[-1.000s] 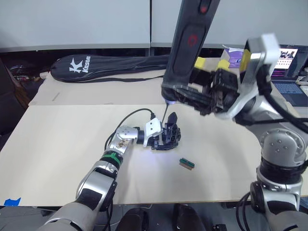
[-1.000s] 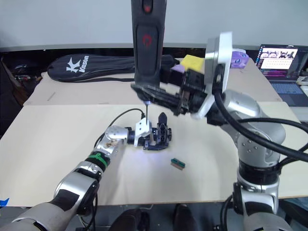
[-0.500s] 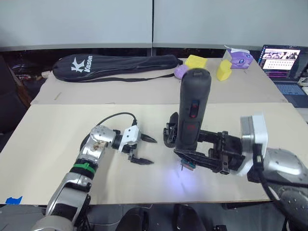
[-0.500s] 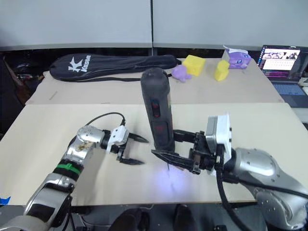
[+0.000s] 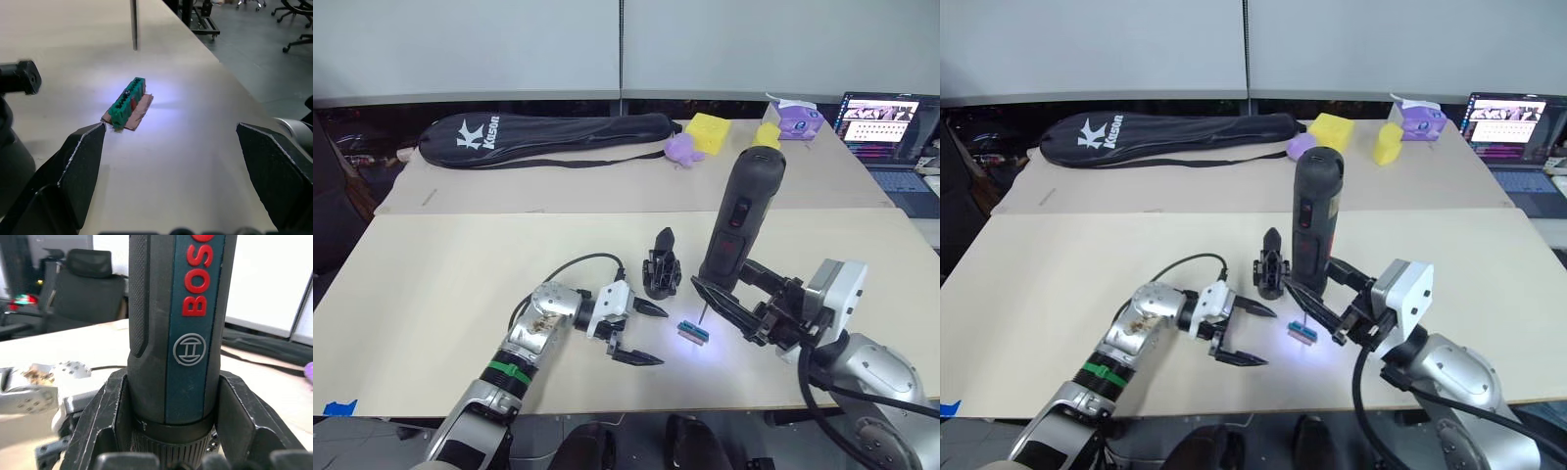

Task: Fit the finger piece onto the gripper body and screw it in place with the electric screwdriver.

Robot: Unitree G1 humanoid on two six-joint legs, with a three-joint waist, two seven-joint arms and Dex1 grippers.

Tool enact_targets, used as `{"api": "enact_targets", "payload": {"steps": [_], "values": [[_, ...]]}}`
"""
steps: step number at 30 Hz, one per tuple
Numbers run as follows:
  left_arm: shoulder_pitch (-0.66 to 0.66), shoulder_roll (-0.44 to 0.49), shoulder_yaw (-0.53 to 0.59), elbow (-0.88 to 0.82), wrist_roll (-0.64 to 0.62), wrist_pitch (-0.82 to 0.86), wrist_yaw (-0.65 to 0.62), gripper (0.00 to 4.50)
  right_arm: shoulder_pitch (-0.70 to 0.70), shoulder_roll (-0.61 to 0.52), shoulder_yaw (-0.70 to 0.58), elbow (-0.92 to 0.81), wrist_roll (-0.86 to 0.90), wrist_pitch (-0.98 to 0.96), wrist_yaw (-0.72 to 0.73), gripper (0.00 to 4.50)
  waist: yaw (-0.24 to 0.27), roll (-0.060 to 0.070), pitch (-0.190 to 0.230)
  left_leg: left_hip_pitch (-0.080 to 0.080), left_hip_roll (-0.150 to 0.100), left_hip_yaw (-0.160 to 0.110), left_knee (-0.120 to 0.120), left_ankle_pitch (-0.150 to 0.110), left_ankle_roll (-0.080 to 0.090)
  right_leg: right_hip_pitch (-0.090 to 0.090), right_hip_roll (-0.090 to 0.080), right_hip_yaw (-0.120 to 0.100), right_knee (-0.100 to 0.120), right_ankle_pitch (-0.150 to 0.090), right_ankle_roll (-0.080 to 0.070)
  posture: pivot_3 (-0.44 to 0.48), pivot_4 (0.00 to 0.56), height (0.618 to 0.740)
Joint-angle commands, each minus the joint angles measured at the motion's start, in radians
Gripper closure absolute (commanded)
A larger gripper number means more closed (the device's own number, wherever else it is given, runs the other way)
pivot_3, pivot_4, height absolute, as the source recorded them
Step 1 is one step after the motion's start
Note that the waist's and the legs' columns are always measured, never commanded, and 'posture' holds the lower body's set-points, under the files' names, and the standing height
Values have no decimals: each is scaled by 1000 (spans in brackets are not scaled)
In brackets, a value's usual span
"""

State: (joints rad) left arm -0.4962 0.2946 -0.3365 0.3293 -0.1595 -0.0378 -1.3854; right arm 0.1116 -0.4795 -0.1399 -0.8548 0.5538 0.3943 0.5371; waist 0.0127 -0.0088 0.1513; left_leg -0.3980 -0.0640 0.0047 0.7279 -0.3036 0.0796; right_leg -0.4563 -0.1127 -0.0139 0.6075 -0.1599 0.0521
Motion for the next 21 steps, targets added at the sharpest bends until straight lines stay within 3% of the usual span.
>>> {"api": "enact_targets", "payload": {"steps": [1, 21], "values": [[-16, -7, -1, 4, -4, -26, 10, 0, -4, 19, 3, -21, -24, -61, -20, 2572, 0, 0, 0, 0, 0, 0, 0, 0, 0, 0, 0, 0, 0, 0, 0, 0, 150, 723], [-22, -45, -12, 37, 18, -35, 88, 0, -1, 47, 41, 46, -81, -119, -15, 2572, 0, 0, 0, 1, 0, 0, 0, 0, 0, 0, 0, 0, 0, 0, 0, 0, 150, 723]]}}
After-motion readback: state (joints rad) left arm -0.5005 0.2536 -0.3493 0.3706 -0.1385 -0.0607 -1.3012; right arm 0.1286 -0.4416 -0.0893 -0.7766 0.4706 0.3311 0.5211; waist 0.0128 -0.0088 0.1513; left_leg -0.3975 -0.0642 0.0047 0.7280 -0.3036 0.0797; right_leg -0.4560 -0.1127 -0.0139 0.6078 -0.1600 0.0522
